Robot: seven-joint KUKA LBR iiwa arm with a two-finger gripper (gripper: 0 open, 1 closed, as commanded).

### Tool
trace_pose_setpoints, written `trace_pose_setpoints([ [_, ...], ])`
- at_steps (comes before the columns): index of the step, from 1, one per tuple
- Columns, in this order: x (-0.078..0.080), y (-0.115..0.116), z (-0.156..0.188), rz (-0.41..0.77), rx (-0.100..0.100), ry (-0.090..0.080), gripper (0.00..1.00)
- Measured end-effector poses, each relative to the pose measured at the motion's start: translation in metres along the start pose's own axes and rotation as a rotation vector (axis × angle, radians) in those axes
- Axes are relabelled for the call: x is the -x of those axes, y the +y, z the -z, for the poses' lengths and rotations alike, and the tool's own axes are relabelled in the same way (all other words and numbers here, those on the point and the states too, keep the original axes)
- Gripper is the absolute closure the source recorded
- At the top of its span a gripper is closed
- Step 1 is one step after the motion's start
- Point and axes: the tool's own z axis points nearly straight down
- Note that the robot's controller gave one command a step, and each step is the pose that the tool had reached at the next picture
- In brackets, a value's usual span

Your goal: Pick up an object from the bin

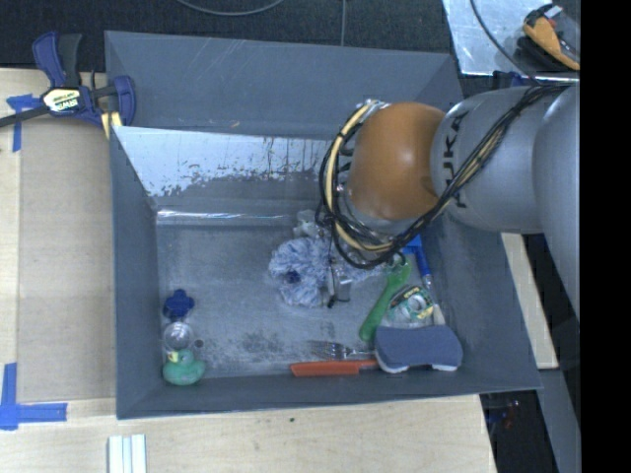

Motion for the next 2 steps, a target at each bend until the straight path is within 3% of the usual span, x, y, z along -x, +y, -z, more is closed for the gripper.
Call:
trace_pose_setpoints([
  [1, 0.0103, 0.0012, 0.0003, 0.016, -0.002, -0.008, 1.00],
  [2, 0.0103, 0.0012, 0.0004, 0.015, -0.002, -0.008, 1.00],
])
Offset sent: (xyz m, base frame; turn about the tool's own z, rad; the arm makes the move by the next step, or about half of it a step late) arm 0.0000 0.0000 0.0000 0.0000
